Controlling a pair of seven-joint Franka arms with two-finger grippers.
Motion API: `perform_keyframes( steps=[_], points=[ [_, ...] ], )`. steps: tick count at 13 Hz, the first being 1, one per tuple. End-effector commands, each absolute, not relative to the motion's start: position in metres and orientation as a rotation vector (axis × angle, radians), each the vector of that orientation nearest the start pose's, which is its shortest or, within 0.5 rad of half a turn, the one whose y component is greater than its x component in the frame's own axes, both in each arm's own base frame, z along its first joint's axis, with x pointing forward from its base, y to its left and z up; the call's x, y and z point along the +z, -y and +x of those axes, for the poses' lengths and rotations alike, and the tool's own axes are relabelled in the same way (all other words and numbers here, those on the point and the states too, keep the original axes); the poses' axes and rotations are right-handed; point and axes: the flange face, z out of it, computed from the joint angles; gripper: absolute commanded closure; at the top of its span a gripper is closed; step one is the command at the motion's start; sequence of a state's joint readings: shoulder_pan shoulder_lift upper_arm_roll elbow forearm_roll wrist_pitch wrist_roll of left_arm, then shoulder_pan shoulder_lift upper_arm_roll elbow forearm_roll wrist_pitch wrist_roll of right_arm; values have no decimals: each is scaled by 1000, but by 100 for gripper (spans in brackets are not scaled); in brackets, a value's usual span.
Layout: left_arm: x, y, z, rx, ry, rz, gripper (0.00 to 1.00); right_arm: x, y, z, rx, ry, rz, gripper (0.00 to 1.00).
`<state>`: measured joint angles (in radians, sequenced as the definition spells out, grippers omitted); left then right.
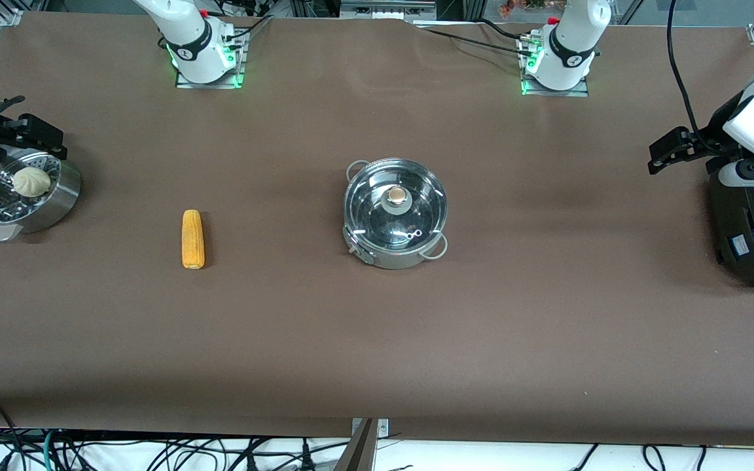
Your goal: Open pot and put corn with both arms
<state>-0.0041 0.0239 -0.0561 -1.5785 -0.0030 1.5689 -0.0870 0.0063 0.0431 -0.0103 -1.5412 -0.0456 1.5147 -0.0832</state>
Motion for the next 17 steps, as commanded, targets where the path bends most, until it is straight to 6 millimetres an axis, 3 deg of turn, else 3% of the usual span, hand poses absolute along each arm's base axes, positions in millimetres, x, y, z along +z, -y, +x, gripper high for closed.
perform_keyframes(
  steps=[1, 17],
  points=[
    [611, 32, 563, 56, 7, -3146, 0, 616, 6, 561, 91, 115, -3187, 0],
    [612, 33, 563, 54, -5, -3146, 0, 613, 5, 569, 35, 164, -3218, 0]
  ],
)
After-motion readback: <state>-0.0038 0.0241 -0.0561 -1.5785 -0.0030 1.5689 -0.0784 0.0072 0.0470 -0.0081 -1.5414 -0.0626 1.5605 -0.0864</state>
